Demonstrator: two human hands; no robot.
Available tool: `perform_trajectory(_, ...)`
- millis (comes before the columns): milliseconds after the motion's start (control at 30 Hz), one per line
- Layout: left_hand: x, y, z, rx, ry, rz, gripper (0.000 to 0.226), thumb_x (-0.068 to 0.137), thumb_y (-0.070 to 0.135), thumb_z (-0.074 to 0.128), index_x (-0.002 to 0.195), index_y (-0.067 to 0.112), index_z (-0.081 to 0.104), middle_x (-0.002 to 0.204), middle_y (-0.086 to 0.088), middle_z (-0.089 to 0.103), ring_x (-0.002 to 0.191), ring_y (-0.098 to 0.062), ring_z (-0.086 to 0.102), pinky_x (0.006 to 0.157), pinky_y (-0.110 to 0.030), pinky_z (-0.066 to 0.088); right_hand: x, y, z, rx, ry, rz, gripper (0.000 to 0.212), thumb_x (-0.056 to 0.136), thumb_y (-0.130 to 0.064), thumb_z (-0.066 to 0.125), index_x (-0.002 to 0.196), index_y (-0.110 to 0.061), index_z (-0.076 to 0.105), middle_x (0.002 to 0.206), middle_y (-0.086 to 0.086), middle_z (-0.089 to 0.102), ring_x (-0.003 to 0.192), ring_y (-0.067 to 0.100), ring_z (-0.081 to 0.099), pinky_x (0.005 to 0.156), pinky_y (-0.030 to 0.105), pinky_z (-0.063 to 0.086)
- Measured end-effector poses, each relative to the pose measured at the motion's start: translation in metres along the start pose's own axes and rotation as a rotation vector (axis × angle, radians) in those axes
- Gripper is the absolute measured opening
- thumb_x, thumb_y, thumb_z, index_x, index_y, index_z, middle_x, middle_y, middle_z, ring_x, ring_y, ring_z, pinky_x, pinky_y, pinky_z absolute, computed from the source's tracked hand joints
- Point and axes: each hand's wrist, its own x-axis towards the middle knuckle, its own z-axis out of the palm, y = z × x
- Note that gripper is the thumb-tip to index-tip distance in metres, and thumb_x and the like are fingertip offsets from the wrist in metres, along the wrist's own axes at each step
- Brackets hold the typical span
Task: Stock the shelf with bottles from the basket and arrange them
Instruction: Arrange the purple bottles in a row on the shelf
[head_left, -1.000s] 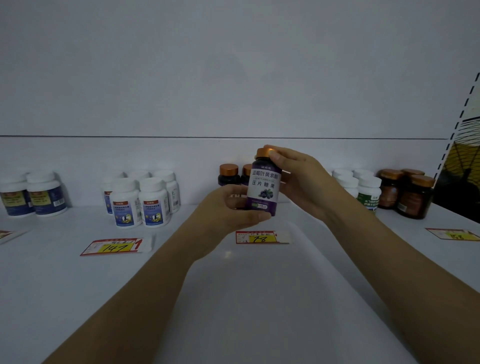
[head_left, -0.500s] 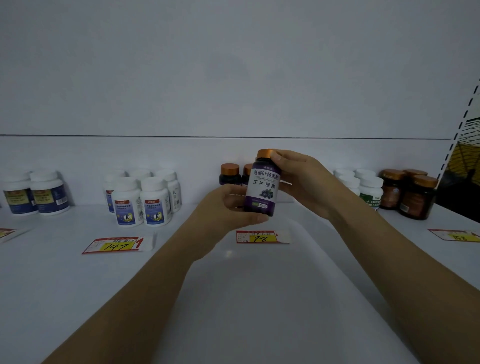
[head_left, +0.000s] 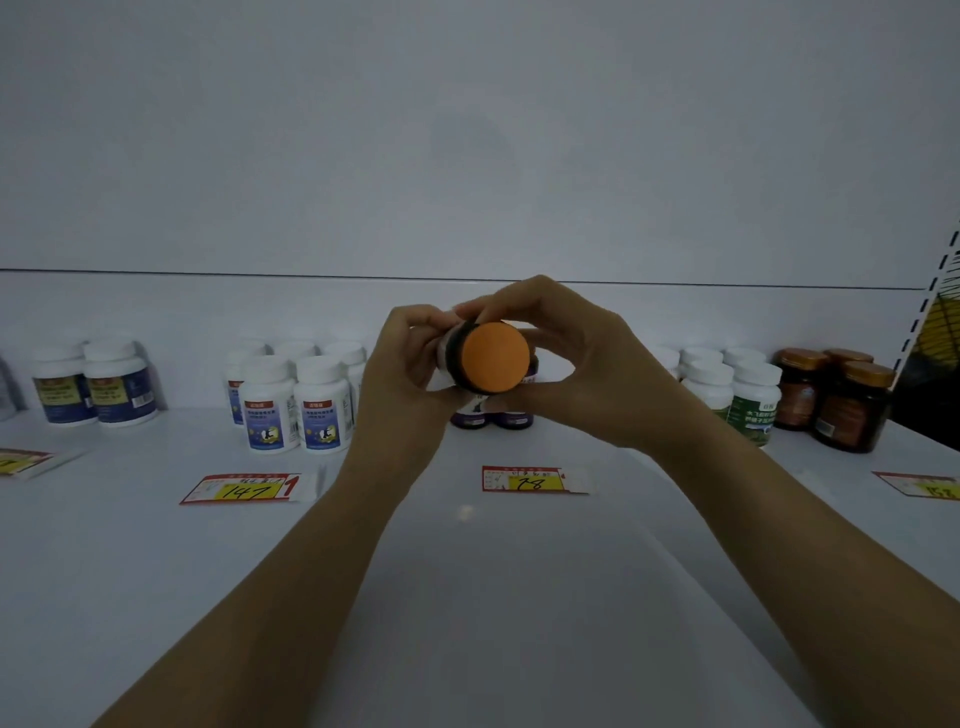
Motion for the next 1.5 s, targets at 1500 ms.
perform_trajectory(1500, -0.011, 0.015, 0.003, -0.023, -0.437, -0.709, 0.049, 0.063, -0.006, 0.079, 0.101, 0.020, 0.062, 0.104, 0.003, 0.070, 0.104, -0.016, 0.063, 0.096, -0.034, 0.048, 0.011, -0.001, -0.018, -0.206, -0.038, 0.689, 0.043, 0.073, -0.046, 0.074, 0.106, -0.029, 0.054, 0.103, -0.012, 0.062, 0.092, 0.005, 0.060, 0.080, 0.027, 0.052)
